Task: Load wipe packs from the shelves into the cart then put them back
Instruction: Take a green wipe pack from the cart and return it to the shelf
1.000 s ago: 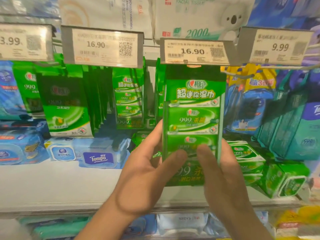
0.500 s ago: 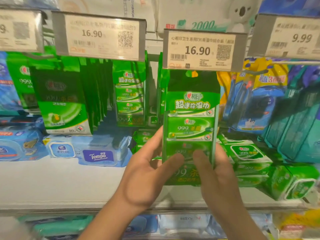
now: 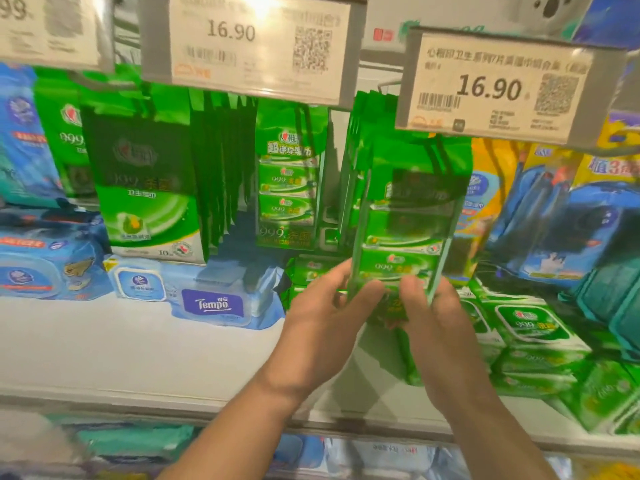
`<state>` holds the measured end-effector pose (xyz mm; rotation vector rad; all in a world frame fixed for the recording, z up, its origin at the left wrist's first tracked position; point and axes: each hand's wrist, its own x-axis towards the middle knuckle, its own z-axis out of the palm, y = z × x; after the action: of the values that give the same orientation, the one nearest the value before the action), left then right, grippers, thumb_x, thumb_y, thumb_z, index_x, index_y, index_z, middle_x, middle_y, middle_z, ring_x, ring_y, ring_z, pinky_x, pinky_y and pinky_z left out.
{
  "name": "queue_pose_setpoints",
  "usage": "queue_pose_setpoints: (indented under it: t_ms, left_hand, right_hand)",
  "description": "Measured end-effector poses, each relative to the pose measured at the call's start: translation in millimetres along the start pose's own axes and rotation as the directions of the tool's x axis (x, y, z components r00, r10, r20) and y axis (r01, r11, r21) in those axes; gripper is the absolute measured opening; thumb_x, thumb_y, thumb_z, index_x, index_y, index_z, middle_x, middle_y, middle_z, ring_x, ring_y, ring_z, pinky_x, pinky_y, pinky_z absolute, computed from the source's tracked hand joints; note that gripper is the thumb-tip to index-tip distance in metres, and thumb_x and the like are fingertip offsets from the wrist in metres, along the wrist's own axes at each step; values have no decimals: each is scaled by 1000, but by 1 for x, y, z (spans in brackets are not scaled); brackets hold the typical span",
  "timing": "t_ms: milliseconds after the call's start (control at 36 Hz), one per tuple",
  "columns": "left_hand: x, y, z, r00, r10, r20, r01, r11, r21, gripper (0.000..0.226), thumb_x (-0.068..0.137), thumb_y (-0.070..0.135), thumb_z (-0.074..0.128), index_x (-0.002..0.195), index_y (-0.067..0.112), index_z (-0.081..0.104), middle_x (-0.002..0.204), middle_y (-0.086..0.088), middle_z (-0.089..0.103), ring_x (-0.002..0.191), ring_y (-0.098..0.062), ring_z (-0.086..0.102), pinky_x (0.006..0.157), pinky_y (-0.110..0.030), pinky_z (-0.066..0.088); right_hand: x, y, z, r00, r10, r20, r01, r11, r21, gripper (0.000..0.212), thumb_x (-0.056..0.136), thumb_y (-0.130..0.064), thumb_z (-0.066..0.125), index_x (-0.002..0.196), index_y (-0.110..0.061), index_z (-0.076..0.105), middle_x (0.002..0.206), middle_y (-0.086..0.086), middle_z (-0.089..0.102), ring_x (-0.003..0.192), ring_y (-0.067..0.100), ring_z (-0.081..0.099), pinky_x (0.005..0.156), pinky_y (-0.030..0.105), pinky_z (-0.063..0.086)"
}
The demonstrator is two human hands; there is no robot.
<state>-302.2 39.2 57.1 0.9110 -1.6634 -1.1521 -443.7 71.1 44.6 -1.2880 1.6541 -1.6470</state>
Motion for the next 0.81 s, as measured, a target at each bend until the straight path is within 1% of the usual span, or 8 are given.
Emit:
queue_pose_setpoints:
  t_ms: [56,111,250,389,500,667,750,806]
  left_hand:
    - [8,-2,-1,1000,-3,-15,4,999,45,16,100,40,59,111,45,70,93,8,72,77,-14,57,70,-22,48]
    - [17,-6,-1,999,-30,-34,32,996,85,20,97,49,59,112,41,70,94,5,71,81,-10,60,76,-23,49]
    - [35,-10,-1,993,-68,-97,89,970,227,73,69,81,37,105,25,67,98,1,71,94,-24,64,89,-47,53]
    - [40,-8,-1,986,-105,-132,136,958,252,66,72,79,39,99,26,68,98,3,71,93,-21,64,89,-46,54]
    - [38,-5,1,982,-113,-148,151,949,276,63,76,76,42,100,23,68,94,0,70,90,-22,63,87,-47,53]
    - [22,-14,-1,984,-163,-73,173,971,166,36,94,56,59,122,36,69,106,18,75,96,0,68,93,-31,53]
    - [11,-20,-2,978,-182,-99,194,973,125,67,88,62,62,147,31,53,129,18,66,110,4,63,105,-28,47]
    - [1,-19,-3,974,-198,-114,213,966,148,63,95,52,63,151,29,46,128,20,60,103,14,57,95,-15,44]
  right_hand:
    - [8,2,5,999,28,-18,-28,1000,-1,50,78,-74,51,110,-38,63,103,-11,73,95,16,70,88,53,56]
    - [14,2,10,999,31,-27,-31,999,23,48,75,-73,51,103,-37,64,98,-7,74,91,19,71,86,56,56]
    - [27,6,19,997,72,-42,-65,989,134,34,87,-58,61,96,-26,66,95,0,74,87,21,72,79,55,60]
    - [35,8,25,994,102,-27,-93,968,232,24,98,-40,63,107,-18,65,103,6,76,93,24,74,80,54,61]
    - [34,9,25,991,135,-15,-128,964,234,30,94,-48,64,106,-21,65,104,4,76,91,26,75,84,55,60]
    - [22,8,22,969,245,11,-237,922,305,90,68,-72,63,135,-13,53,115,11,72,78,20,74,76,40,59]
    - [13,9,16,953,301,40,-290,860,420,77,84,-58,64,143,-12,46,111,10,68,77,21,73,72,38,56]
    - [5,12,10,950,308,50,-297,843,449,41,99,-41,57,130,-14,53,102,10,63,77,23,71,72,39,54]
